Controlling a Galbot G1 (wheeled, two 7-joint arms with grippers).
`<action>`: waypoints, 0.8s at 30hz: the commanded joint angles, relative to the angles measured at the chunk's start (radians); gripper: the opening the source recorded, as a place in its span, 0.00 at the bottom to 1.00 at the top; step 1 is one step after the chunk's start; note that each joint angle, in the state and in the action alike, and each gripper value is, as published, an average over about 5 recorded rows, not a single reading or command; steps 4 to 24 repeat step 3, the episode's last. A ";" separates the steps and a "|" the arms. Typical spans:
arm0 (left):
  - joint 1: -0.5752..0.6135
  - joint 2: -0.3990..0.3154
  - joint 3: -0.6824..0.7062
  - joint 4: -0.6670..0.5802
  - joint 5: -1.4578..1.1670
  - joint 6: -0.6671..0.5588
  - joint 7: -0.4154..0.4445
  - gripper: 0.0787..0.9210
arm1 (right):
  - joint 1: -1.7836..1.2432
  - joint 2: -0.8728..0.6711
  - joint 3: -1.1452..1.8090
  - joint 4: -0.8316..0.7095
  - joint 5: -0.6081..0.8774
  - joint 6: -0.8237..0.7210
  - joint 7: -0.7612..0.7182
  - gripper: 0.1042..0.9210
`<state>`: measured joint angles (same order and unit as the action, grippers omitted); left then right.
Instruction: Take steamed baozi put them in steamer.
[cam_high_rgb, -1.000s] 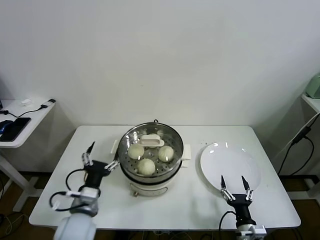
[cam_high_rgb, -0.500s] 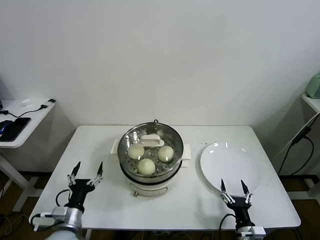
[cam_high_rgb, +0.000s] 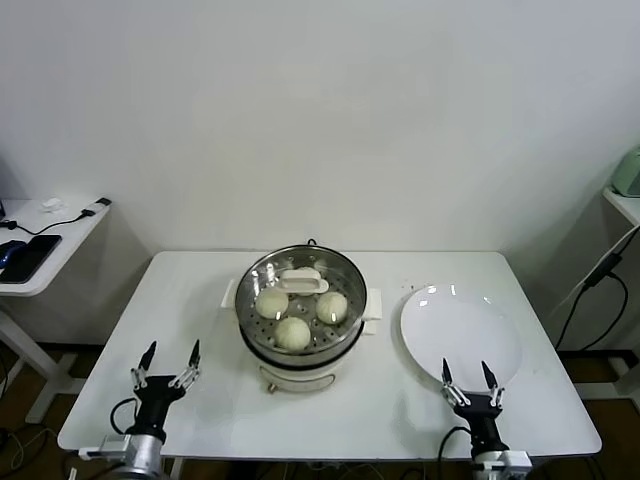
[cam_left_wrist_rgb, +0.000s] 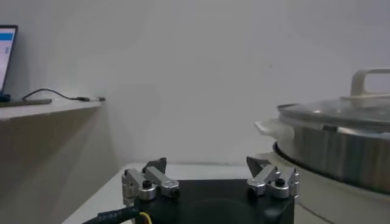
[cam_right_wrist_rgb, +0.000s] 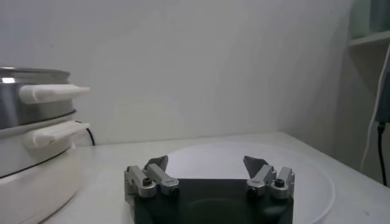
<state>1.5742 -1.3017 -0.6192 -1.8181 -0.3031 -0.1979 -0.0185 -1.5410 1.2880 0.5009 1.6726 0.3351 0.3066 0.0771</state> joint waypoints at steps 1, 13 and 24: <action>0.011 0.000 0.000 0.034 -0.006 -0.044 0.003 0.88 | 0.000 -0.003 -0.001 0.008 0.014 -0.003 -0.001 0.88; 0.011 0.001 0.000 0.033 -0.006 -0.045 0.003 0.88 | 0.000 -0.004 -0.001 0.010 0.016 -0.003 -0.001 0.88; 0.011 0.001 0.000 0.033 -0.006 -0.045 0.003 0.88 | 0.000 -0.004 -0.001 0.010 0.016 -0.003 -0.001 0.88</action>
